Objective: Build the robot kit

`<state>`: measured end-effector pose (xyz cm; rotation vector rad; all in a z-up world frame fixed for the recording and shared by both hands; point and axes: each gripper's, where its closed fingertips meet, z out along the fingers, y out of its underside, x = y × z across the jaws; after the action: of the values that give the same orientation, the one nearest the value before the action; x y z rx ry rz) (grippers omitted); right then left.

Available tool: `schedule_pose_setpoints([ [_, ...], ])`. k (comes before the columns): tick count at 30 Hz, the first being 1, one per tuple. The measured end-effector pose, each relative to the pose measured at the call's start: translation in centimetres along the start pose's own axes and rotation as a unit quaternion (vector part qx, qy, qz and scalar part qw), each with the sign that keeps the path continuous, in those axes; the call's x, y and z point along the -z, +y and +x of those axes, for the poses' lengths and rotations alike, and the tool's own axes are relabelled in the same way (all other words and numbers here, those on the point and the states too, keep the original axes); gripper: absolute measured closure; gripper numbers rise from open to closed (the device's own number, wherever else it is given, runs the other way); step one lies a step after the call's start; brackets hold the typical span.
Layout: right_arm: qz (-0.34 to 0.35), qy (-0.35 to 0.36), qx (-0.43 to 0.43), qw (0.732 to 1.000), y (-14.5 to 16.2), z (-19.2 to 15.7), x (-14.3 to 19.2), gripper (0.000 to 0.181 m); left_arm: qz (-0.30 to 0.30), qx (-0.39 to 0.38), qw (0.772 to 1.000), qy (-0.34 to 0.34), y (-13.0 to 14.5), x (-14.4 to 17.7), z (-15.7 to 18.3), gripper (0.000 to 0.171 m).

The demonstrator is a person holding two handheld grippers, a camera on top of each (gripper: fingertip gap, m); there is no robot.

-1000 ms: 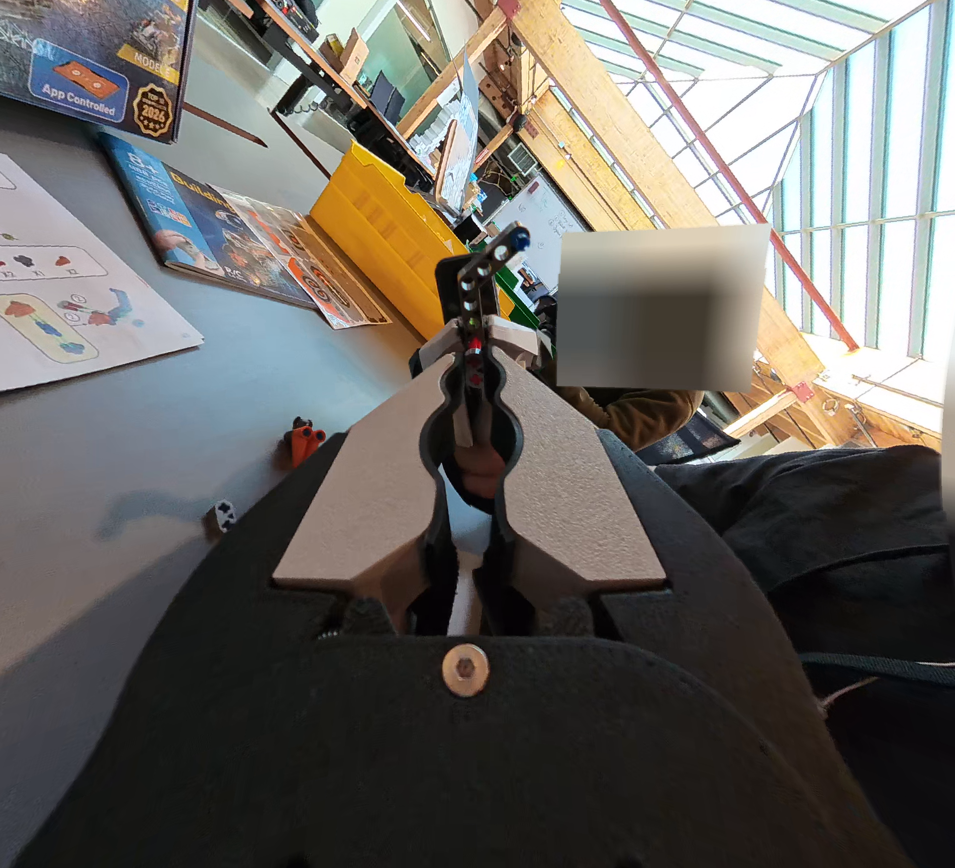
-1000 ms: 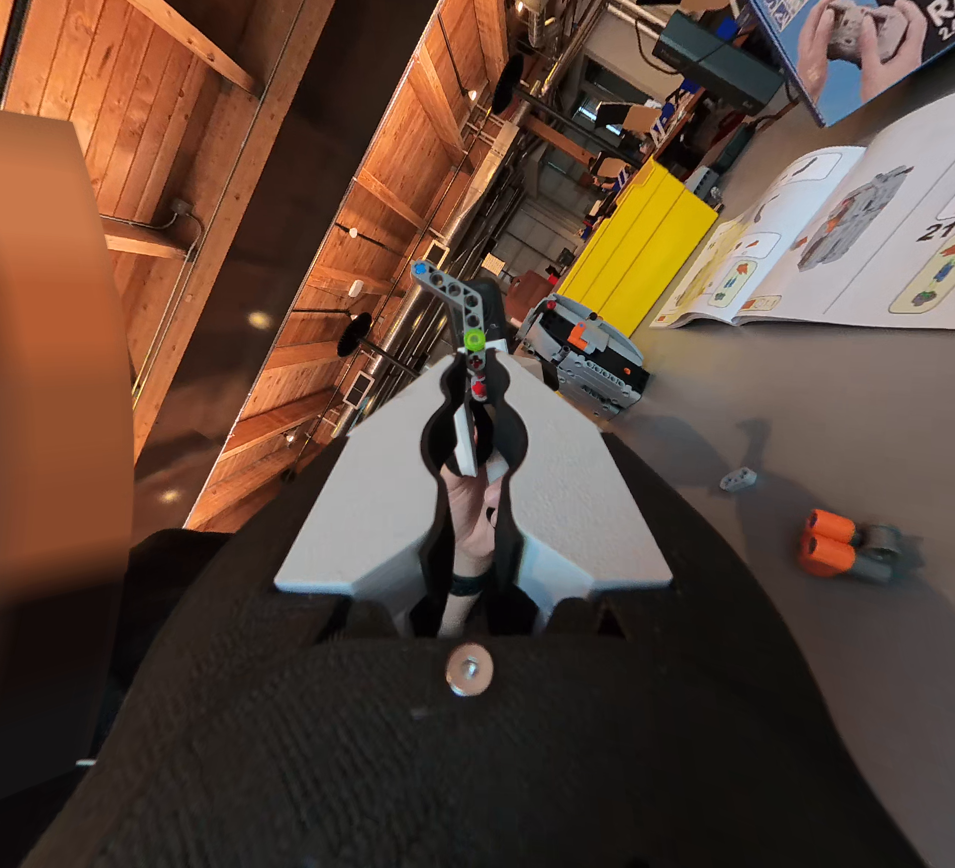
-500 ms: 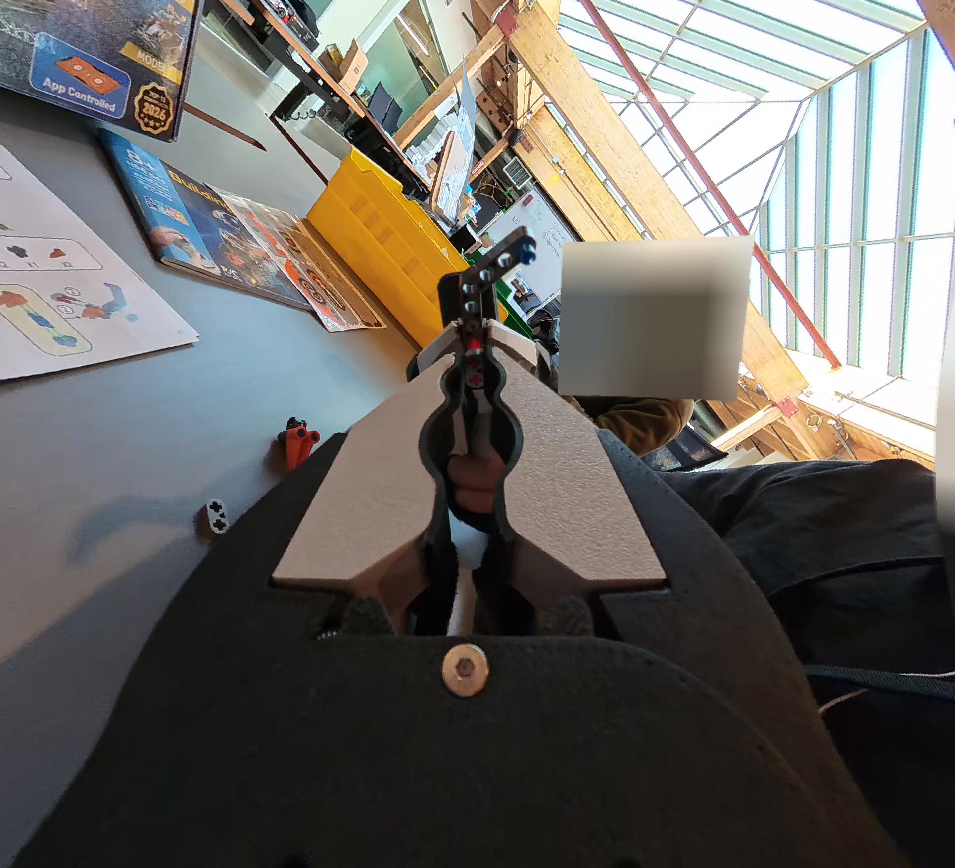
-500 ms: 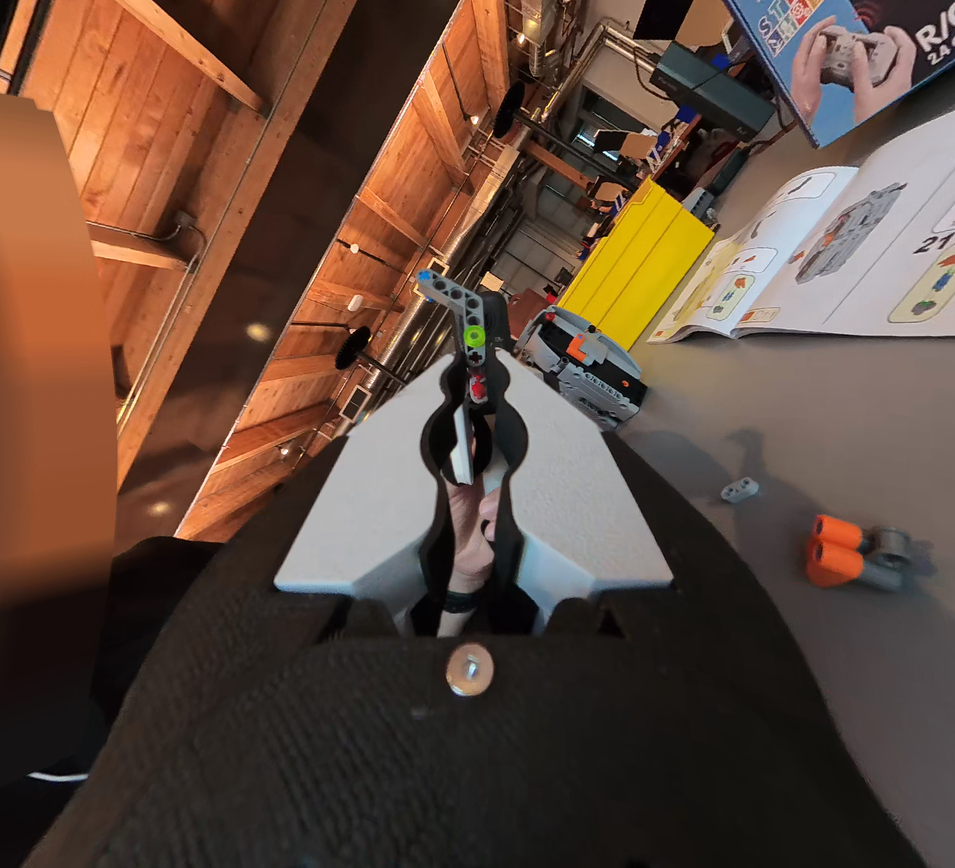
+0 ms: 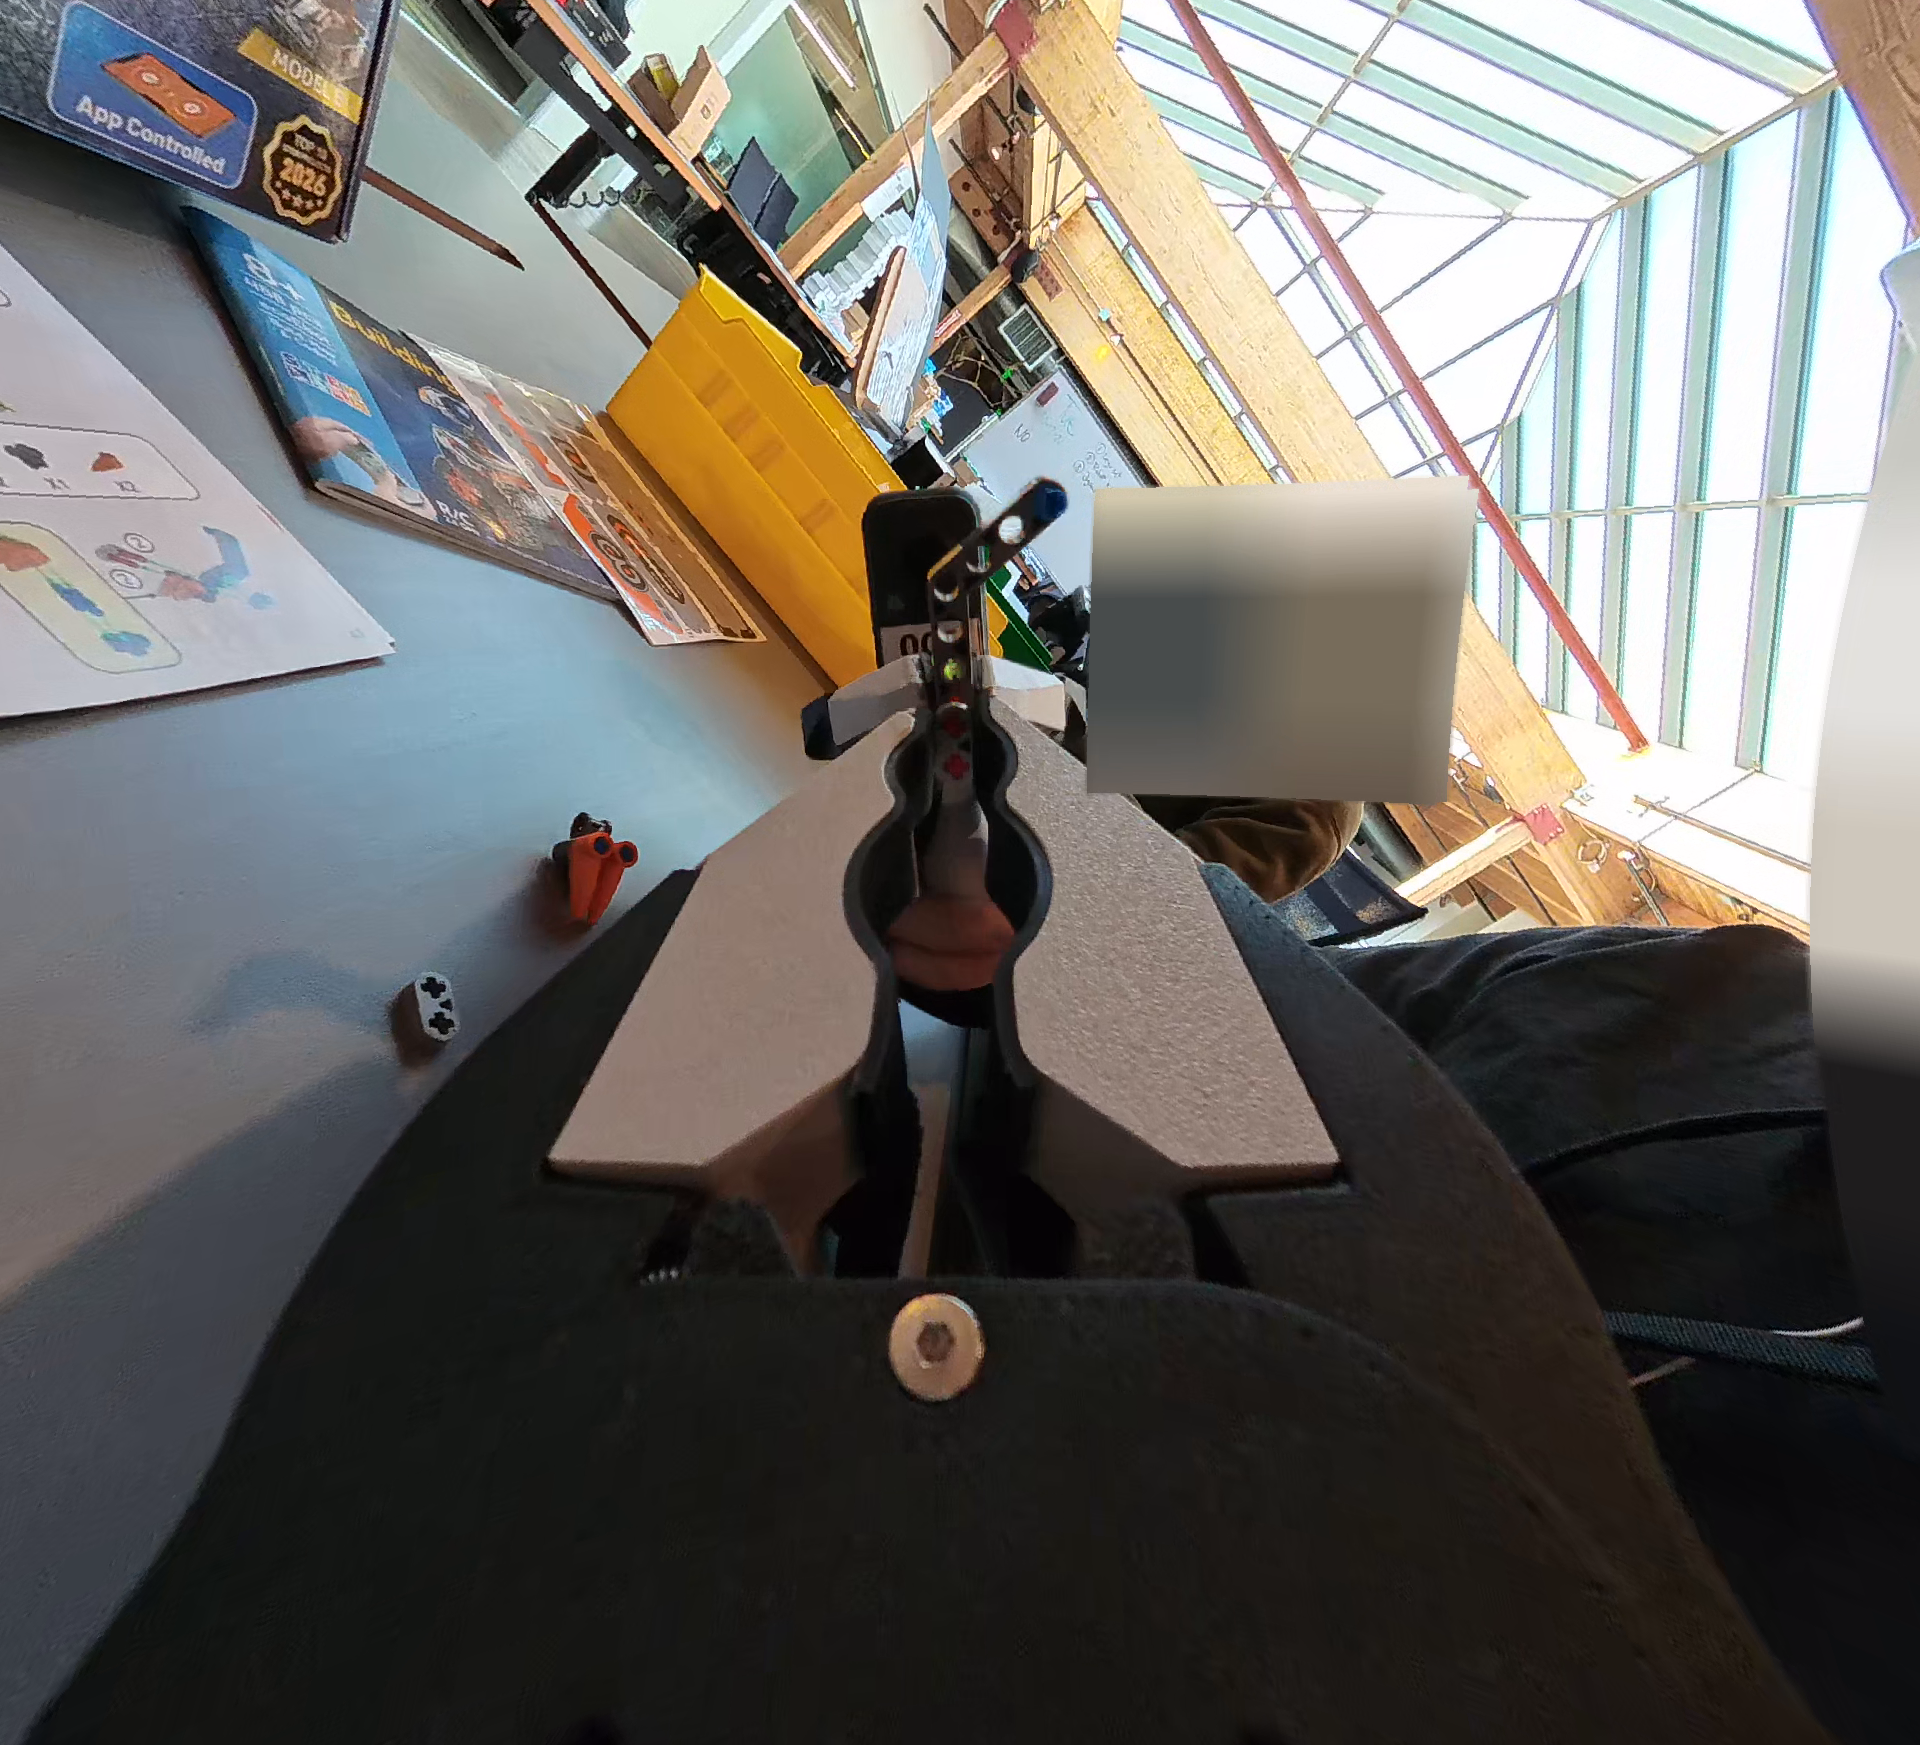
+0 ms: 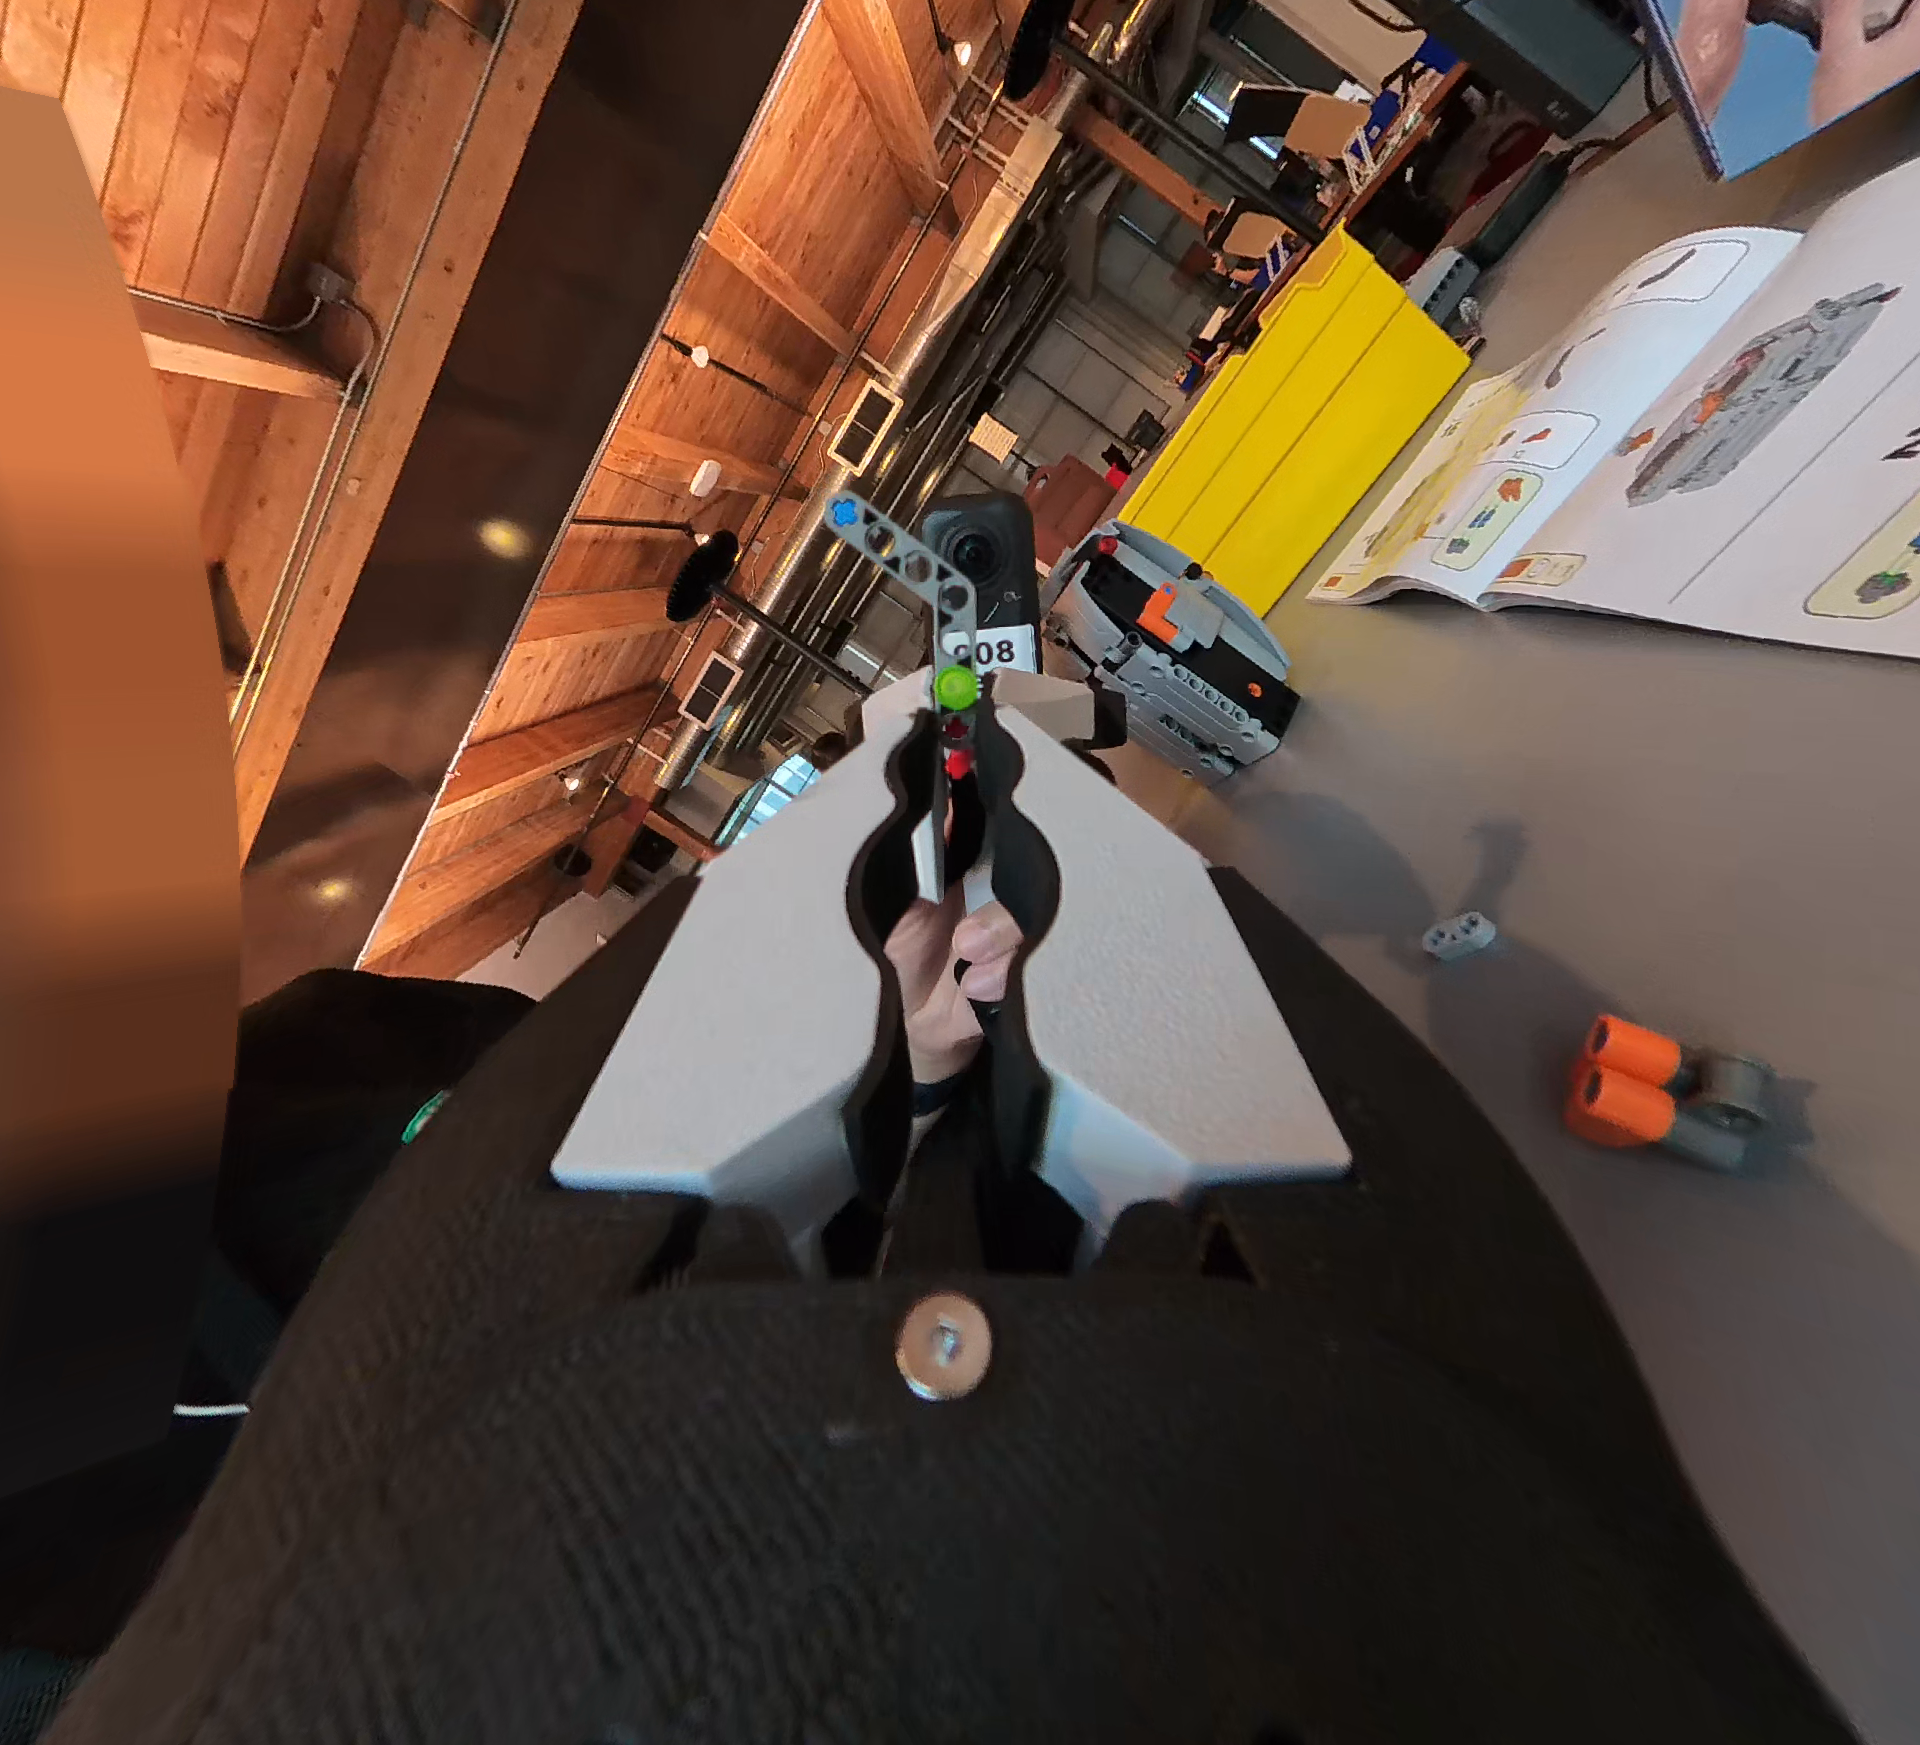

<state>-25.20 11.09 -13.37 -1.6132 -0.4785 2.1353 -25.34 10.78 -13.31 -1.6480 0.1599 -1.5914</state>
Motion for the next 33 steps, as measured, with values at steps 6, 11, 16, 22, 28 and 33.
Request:
schedule_pose_setpoints([
  [6, -0.041, -0.009, -0.005, 0.999, 0.27, 0.0, 0.14, 0.174, -0.006, -0.002, 1.0, -0.001, 0.16, -0.05, -0.01, 0.167],
  [11, -0.083, -0.01, -0.001, 0.996, 0.62, -0.11, 0.49, 0.174, -0.021, -0.001, 1.0, 0.004, 0.61, -0.21, 0.1, 0.167],
  [16, -0.053, -0.026, -0.045, 0.997, 0.34, -0.1, 0.46, 0.174, -0.018, -0.008, 1.0, 0.001, 0.55, -0.29, 0.14, 0.167],
  [22, 0.022, -0.044, -0.096, 0.994, -0.07, 0.22, 0.02, 0.175, 0.003, -0.007, 1.0, -0.006, -0.1, -0.03, -0.2, 0.167],
  [28, 0.024, -0.023, -0.06, 0.998, -0.13, 0.41, 0.19, 0.174, 0.003, -0.018, 1.0, -0.015, -0.03, -0.16, -0.45, 0.167],
  [33, 0.011, 0.005, -0.013, 1.0, -0.07, 0.66, 0.23, 0.175, -0.004, -0.04, 0.999, -0.034, 0.15, -0.16, -0.66, 0.167],
])
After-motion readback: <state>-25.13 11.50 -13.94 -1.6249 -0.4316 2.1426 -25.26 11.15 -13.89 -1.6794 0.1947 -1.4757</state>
